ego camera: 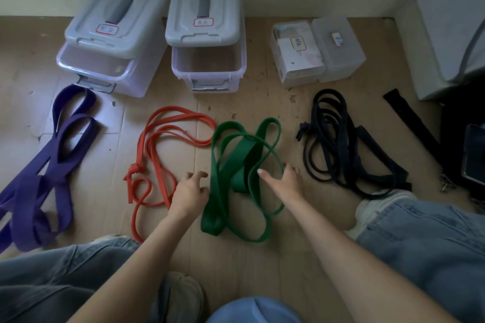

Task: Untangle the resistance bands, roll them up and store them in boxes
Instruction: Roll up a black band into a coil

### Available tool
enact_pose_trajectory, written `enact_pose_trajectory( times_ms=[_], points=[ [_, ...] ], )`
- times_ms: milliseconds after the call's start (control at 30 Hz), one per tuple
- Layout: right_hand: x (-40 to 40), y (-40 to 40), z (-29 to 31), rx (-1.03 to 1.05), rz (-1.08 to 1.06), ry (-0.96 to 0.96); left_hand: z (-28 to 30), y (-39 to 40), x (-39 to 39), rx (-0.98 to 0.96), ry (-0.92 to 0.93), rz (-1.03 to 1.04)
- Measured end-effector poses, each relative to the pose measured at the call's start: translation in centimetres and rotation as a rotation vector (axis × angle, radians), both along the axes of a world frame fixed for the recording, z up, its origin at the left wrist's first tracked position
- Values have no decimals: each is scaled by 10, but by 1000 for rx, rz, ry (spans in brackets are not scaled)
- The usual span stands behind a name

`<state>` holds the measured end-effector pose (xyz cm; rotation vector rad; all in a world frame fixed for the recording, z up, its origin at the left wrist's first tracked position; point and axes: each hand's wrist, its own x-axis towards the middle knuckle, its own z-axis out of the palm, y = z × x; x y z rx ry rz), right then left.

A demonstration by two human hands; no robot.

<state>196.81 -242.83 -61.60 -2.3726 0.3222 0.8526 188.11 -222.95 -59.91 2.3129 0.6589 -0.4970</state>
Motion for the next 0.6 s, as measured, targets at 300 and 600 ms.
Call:
enact_pose_trajectory(
  times_ms=[300, 600],
  points=[
    [34, -45, 31, -110, -75, -362, 38, -52, 54, 161, -278, -158],
    [88, -113, 31, -305, -29, -45, 43, -97, 88, 71, -227, -302]
  ],
)
